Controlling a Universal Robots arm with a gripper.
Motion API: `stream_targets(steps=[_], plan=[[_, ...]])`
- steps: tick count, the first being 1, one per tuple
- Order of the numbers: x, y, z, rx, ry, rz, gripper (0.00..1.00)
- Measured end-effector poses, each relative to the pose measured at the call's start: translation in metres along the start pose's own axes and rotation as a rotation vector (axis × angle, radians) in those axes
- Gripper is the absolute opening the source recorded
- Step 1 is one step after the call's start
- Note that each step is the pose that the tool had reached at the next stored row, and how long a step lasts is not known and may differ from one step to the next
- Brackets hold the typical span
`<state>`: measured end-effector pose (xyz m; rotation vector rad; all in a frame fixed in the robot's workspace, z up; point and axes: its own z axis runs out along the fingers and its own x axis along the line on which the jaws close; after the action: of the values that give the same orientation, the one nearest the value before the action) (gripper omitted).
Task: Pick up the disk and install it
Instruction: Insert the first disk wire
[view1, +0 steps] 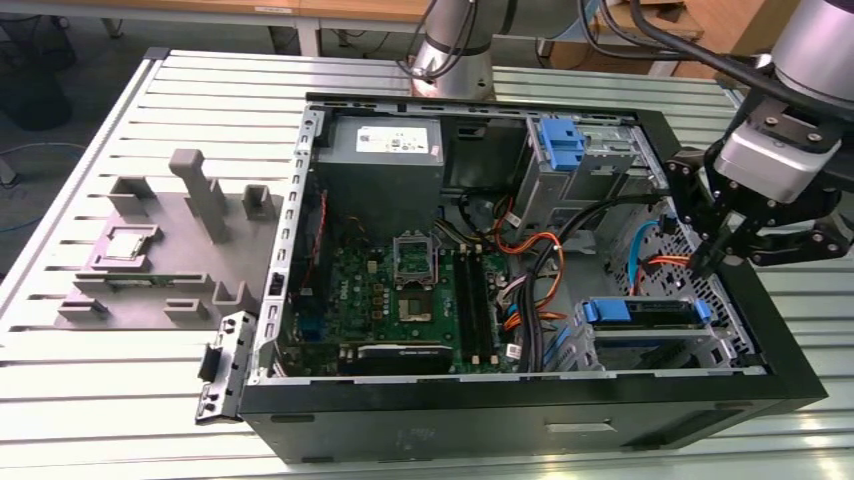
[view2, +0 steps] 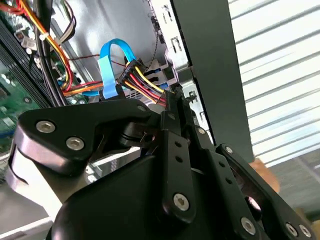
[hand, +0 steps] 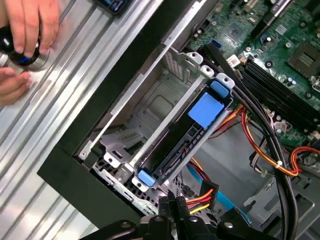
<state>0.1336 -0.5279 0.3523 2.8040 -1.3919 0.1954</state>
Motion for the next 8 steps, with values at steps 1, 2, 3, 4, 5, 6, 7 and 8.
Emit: stream_targets(steps=[1,2,3,4,5,6,7,8], plan=[[0.0000,0.0000,0.0002,-0.0021,0.0009,0.018,0.17],[-0.0001,0.0000,0.0005,-0.0044,0.0020,0.037,0.17],[-0.0001,0.0000,0.0007,-0.0064,0.0029,0.055,0.17],[-0.0001,0.0000,0.0009,-0.0085,0.0039,0.073,0.17],[-0.0001,0.0001,0.0011,-0.0104,0.0047,0.091,0.17],[-0.0001,0.0001,0.0012,-0.0123,0.0056,0.109,0.17],[-0.0002,0.0002,0.0013,-0.0141,0.0065,0.125,0.17],[-0.0009,0.0007,0.0012,-0.0153,0.0073,0.136,0.17]])
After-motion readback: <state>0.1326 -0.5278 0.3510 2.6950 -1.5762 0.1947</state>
